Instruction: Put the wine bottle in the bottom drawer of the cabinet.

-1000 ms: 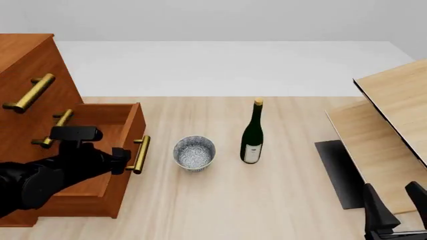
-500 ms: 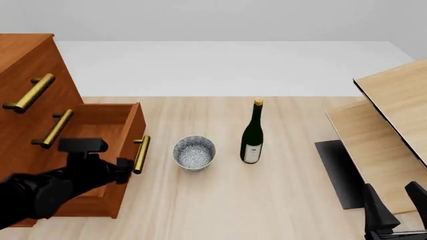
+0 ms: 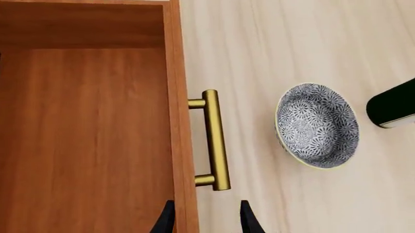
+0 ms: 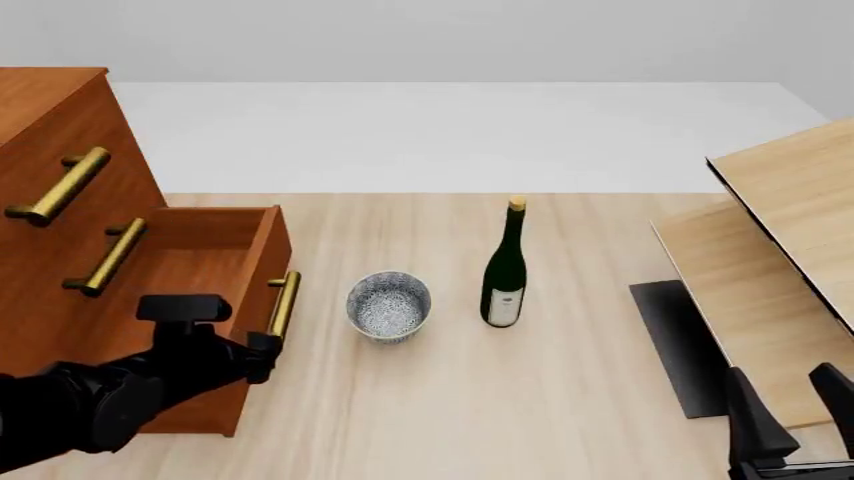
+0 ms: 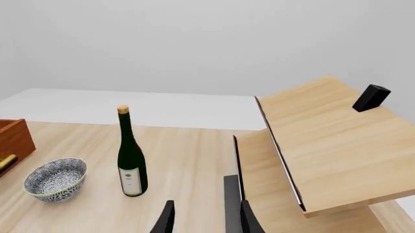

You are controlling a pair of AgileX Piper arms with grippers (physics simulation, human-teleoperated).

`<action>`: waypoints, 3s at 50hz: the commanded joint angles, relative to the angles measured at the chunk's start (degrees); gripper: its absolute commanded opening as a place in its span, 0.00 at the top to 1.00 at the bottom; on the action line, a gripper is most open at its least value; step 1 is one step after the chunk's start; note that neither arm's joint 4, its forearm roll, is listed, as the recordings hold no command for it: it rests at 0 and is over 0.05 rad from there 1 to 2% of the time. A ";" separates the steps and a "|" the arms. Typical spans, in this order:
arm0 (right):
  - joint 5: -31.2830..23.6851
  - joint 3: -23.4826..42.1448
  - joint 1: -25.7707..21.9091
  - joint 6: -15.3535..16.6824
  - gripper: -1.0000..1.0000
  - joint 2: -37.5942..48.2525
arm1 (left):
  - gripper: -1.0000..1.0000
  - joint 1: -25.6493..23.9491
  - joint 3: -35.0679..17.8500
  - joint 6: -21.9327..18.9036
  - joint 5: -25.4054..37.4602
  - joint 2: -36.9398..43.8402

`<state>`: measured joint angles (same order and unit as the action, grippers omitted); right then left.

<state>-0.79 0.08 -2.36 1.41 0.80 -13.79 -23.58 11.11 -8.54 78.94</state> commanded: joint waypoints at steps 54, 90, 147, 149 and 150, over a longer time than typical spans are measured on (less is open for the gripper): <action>-0.27 -0.01 -0.58 0.17 0.00 0.20 | 0.00 -9.02 -1.56 0.50 -1.64 3.41; -0.01 -0.01 -0.97 0.17 0.00 0.51 | 0.00 -6.11 -10.86 -4.35 15.85 -13.15; -0.83 0.00 -1.02 0.53 0.00 -0.15 | 0.00 -22.68 -57.70 -11.74 14.47 15.37; -0.64 0.00 -1.01 0.45 0.00 0.05 | 0.00 -22.97 -59.83 -12.76 15.00 16.90; -0.66 0.00 -1.01 0.52 0.00 0.02 | 0.00 -23.03 -61.07 -12.85 15.32 17.73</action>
<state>-1.41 0.08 -3.47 1.83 0.82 -34.32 -75.97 -0.28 5.95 90.10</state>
